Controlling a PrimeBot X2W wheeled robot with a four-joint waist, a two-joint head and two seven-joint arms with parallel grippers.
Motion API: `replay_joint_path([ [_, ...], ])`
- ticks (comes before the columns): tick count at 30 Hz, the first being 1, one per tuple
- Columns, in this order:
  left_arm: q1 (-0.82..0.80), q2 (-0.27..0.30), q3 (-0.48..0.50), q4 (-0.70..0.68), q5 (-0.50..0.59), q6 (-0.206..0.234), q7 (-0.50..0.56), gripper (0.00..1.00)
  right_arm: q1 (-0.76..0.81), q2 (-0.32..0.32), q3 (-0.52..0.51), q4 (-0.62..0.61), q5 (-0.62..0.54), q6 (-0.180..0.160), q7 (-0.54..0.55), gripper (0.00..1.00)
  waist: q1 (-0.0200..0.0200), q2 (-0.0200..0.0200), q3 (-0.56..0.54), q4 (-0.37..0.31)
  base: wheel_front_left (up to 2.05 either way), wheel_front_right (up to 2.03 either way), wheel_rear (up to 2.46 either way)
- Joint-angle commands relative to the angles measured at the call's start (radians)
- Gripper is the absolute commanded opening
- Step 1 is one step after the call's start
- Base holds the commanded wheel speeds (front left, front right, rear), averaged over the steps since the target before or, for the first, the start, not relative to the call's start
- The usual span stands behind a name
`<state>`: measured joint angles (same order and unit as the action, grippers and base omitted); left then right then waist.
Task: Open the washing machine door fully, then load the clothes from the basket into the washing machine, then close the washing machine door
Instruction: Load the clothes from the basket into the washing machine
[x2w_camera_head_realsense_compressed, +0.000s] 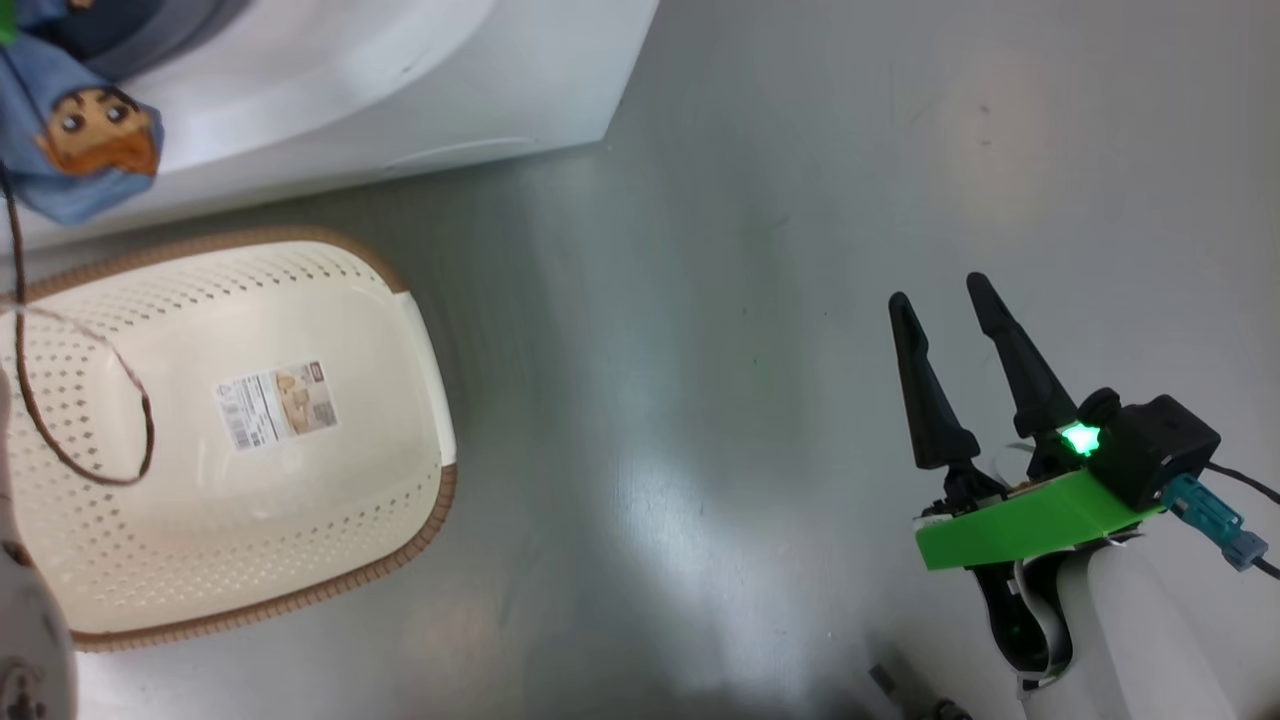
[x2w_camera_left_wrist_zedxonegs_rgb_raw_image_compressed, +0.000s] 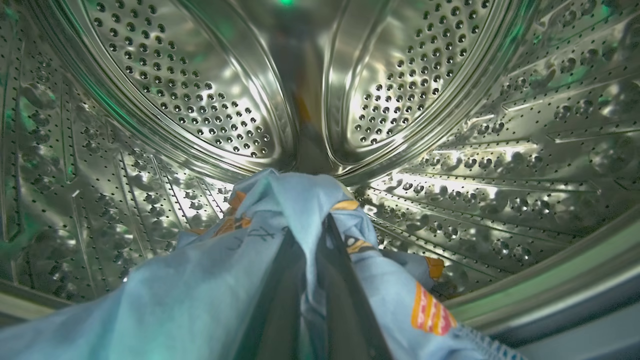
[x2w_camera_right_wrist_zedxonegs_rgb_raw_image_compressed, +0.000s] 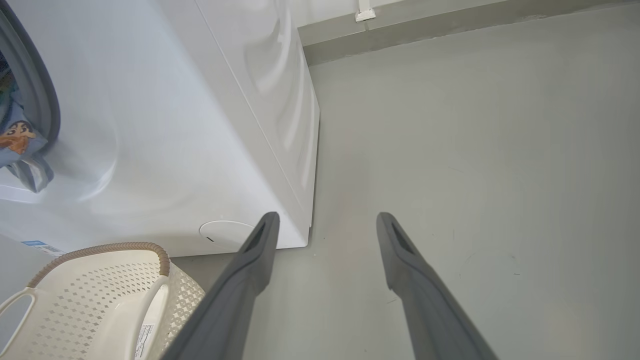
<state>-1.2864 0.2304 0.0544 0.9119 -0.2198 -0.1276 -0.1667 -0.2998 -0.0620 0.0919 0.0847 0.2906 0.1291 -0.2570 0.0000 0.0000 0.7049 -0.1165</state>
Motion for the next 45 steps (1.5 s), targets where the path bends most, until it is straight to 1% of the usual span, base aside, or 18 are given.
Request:
replay_joint_path([
  [1,-0.026,0.057,0.000,-0.014,-0.013,-0.003,-0.026,0.00,0.005,0.009,0.029,-0.024,-0.010,0.002,-0.005,1.00,0.0000,0.0000,0.021,0.003,0.00,0.00,0.00],
  [5,-0.061,0.066,-0.030,-0.009,-0.024,-0.003,-0.076,0.00,0.001,0.010,0.040,-0.022,-0.009,0.002,-0.005,1.00,0.0000,0.0000,0.041,0.003,0.00,0.00,0.00],
  [10,-0.091,0.081,-0.064,-0.049,-0.043,-0.003,-0.094,0.00,-0.006,0.011,0.056,-0.022,-0.006,0.002,-0.005,1.00,0.0000,0.0000,0.073,-0.004,0.00,0.00,0.00],
  [18,-0.081,0.117,-0.084,-0.374,-0.025,-0.003,-0.095,0.00,-0.020,0.011,0.064,-0.028,-0.001,0.002,-0.005,1.00,0.0000,0.0000,0.121,-0.017,0.00,0.00,0.00],
  [26,-0.044,0.130,-0.055,-0.638,0.002,-0.003,-0.095,0.00,-0.037,0.012,0.079,-0.025,0.017,0.002,-0.005,1.00,0.0000,0.0000,0.139,-0.030,0.00,0.00,0.00],
  [31,-0.022,0.136,-0.049,-0.763,0.011,-0.003,-0.095,0.00,-0.046,0.012,0.081,-0.021,0.024,0.002,-0.005,1.00,0.0000,0.0000,0.143,-0.034,0.00,0.00,0.00],
  [34,-0.009,0.135,-0.045,-0.776,0.012,-0.003,-0.095,0.00,-0.048,0.012,0.082,-0.019,0.026,0.002,-0.005,1.00,0.0000,0.0000,0.144,-0.035,0.00,0.00,0.00],
  [37,0.009,0.129,-0.034,-0.759,0.017,-0.003,-0.095,0.00,-0.050,0.012,0.086,-0.015,0.030,0.002,-0.005,1.00,0.0000,0.0000,0.142,-0.035,0.00,0.00,0.00],
  [39,0.026,0.118,-0.024,-0.705,0.012,-0.003,-0.095,0.00,-0.050,0.012,0.087,-0.010,0.031,0.002,-0.005,1.00,0.0000,0.0000,0.137,-0.034,0.00,0.00,0.00],
  [41,0.040,0.104,-0.009,-0.588,0.006,-0.003,-0.095,0.00,-0.047,0.012,0.087,-0.004,0.032,0.002,-0.005,1.00,0.0000,0.0000,0.127,-0.032,0.00,0.00,0.00],
  [42,0.035,0.095,0.000,-0.534,0.003,-0.003,-0.095,0.28,-0.045,0.012,0.087,-0.001,0.032,0.002,-0.005,1.00,0.0000,0.0000,0.123,-0.030,0.00,0.00,0.00],
  [43,0.023,0.091,0.007,-0.498,0.006,-0.003,-0.095,1.00,-0.044,0.012,0.088,0.001,0.033,0.002,-0.005,1.00,0.0000,0.0000,0.122,-0.030,0.00,0.00,0.00],
  [45,0.001,0.084,0.012,-0.429,0.011,-0.003,-0.095,1.00,-0.043,0.012,0.088,0.004,0.034,0.002,-0.005,1.00,0.0000,0.0000,0.117,-0.029,0.00,0.00,0.00],
])
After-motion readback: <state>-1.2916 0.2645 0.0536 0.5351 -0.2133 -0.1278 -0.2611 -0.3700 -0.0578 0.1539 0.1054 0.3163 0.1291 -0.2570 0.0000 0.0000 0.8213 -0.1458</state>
